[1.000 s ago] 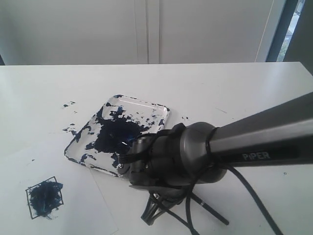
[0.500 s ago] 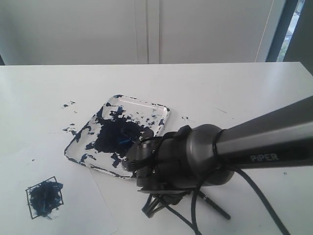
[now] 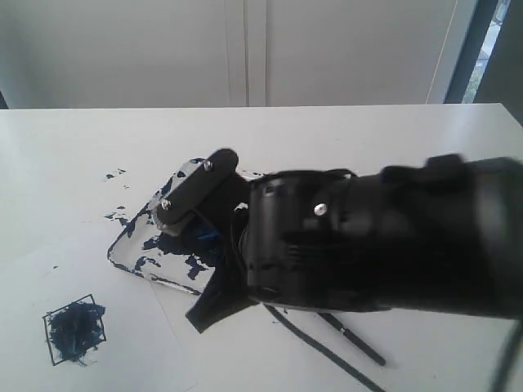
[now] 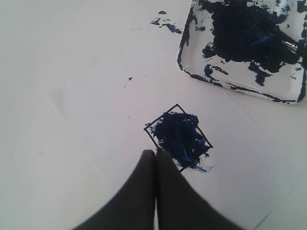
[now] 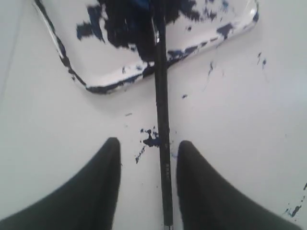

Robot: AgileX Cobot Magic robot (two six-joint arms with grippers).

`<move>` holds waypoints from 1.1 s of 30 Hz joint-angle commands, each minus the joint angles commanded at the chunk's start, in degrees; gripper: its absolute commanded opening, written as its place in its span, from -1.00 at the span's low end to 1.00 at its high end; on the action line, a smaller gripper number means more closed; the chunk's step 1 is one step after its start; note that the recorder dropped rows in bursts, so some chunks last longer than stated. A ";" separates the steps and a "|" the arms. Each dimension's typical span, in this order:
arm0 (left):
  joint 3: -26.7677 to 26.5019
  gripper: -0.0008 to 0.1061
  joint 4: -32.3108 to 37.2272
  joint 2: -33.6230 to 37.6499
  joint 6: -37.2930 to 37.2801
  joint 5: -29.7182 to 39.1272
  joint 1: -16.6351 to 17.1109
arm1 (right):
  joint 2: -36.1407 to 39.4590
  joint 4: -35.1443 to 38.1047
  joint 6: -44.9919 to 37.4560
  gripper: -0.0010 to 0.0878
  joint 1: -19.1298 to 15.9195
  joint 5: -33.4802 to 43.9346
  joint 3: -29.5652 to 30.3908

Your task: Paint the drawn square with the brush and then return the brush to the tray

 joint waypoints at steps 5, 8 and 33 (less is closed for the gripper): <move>0.00 -0.99 0.00 0.00 0.00 0.00 0.00 | -9.17 0.94 0.00 -0.98 1.10 5.44 0.00; 0.00 -0.99 0.00 0.00 0.00 0.00 0.00 | -13.84 1.07 0.00 -0.98 1.22 10.09 0.41; 0.00 -0.99 0.00 -3.93 0.00 0.00 0.00 | -28.23 2.68 12.78 -0.98 1.22 15.95 16.49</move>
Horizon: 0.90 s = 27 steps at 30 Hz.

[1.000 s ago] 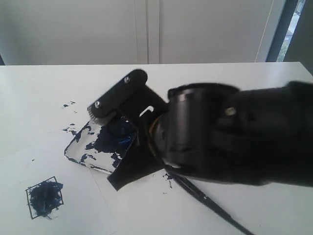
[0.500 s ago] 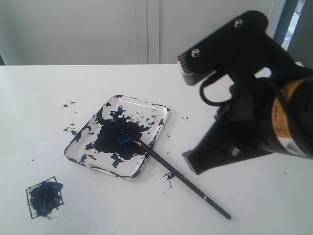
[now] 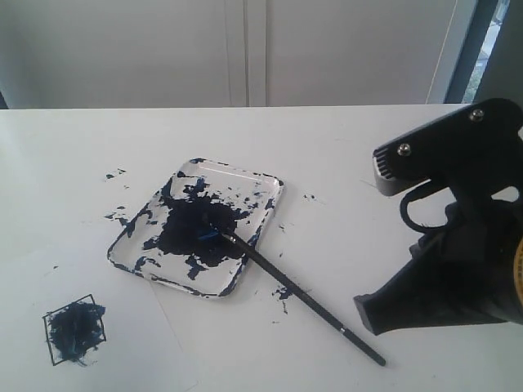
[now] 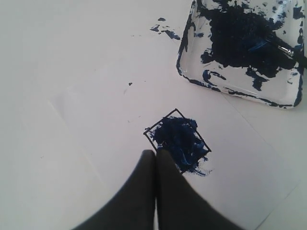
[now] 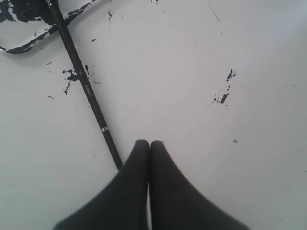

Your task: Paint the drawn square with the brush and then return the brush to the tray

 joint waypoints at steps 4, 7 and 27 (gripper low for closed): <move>0.08 -0.99 0.00 -2.88 0.00 0.00 0.00 | 0.00 0.00 0.00 -0.98 0.00 -0.09 0.00; 0.84 -0.99 0.00 -5.23 0.00 -0.29 0.00 | 0.00 0.00 0.00 -0.98 0.00 -0.09 0.00; 29.59 -0.99 0.12 -27.92 0.01 -16.59 7.67 | -1.34 -0.01 0.00 -0.98 -1.13 -2.11 0.00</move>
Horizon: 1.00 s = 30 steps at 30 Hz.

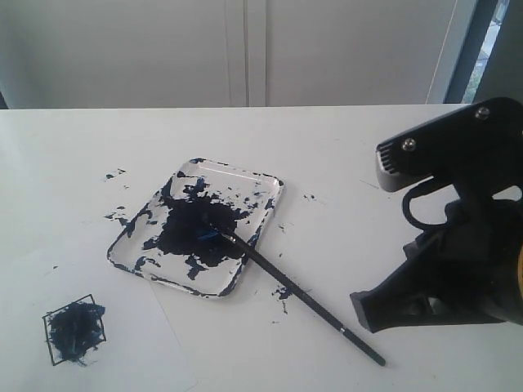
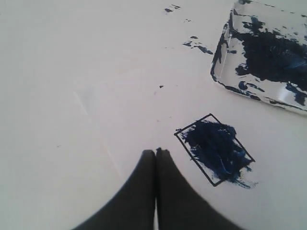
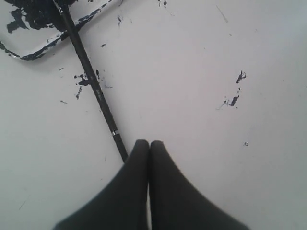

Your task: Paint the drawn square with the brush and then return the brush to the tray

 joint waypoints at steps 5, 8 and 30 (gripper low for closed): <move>3.19 -0.99 0.17 -3.50 0.15 -3.32 2.92 | 0.00 0.00 0.00 -0.98 -9.67 -3.01 0.00; 3.19 -0.99 0.17 -3.50 0.15 -5.00 5.14 | -2.41 0.00 0.00 -0.98 -16.27 -3.14 0.00; 3.19 -0.99 0.17 -3.50 0.15 -5.00 6.07 | -18.33 -0.30 0.00 -0.98 -36.14 -2.89 0.00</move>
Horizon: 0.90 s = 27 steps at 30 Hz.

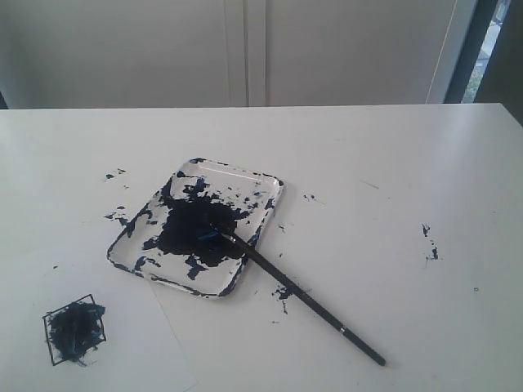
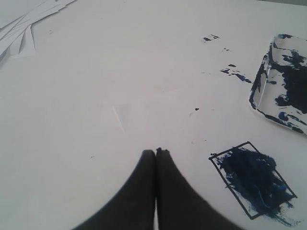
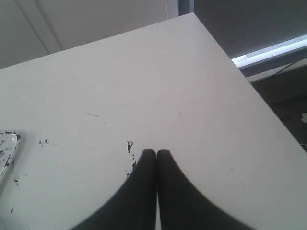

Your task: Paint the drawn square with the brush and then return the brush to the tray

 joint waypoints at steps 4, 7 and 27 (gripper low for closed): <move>0.00 -0.99 0.00 0.00 0.00 0.00 0.00 | -1.91 0.13 0.00 -0.98 0.00 0.01 0.00; 0.00 -0.99 0.00 0.00 0.00 0.52 0.00 | -5.25 0.13 0.00 -0.98 -0.37 0.01 0.00; 0.00 -0.99 7.69 0.00 0.00 -0.74 0.00 | -17.17 0.13 0.00 -0.98 -10.68 0.13 0.24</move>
